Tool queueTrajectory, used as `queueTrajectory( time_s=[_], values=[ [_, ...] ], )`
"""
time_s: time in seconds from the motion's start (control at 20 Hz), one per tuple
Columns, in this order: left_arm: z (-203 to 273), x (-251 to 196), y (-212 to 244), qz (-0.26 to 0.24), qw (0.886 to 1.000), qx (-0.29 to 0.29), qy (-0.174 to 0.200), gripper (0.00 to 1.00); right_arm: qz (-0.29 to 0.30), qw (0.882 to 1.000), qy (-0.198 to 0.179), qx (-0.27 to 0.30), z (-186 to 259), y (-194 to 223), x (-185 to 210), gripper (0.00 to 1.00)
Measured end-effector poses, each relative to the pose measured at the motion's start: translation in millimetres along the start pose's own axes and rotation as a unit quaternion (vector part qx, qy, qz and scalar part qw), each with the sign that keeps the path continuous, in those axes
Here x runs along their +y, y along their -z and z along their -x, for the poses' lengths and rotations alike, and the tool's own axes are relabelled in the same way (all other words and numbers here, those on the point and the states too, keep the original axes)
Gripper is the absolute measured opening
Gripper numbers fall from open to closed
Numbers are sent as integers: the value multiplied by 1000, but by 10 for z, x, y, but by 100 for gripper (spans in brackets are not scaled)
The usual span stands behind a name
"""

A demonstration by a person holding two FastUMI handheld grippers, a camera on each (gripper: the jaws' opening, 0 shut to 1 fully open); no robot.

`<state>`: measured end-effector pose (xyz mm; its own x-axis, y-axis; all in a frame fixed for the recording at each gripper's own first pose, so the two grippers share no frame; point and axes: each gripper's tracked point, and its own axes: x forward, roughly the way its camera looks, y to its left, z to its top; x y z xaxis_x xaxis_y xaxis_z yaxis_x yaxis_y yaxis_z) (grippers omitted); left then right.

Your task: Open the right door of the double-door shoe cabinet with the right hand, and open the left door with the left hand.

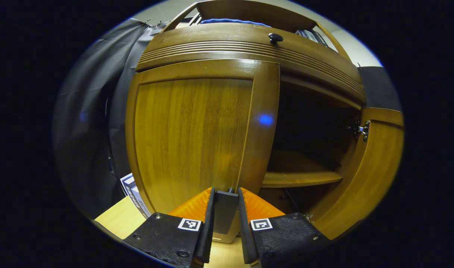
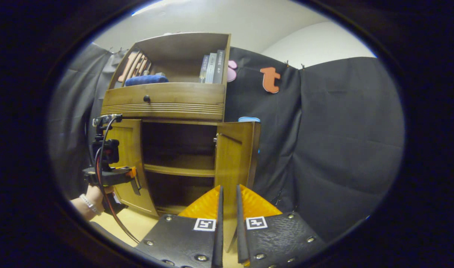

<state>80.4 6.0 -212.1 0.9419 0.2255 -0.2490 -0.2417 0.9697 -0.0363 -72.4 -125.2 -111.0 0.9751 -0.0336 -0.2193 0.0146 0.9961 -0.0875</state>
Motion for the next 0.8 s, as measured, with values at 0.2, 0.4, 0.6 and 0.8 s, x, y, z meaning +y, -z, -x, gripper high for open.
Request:
queueTrajectory(
  time_s=[0.2,0.4,0.6,0.8],
  values=[
    [208,87,16,11,1000,0,0,34,7,999,-38,0,-39,-5,252,15],
    [398,181,27,16,1000,2,-7,34,13,997,-78,3,-86,25,503,15],
    [578,288,46,25,1000,8,-12,31,14,993,-113,6,-126,56,711,15],
    [749,411,54,34,999,10,-26,31,14,990,-142,8,-173,84,879,15]
  ],
)
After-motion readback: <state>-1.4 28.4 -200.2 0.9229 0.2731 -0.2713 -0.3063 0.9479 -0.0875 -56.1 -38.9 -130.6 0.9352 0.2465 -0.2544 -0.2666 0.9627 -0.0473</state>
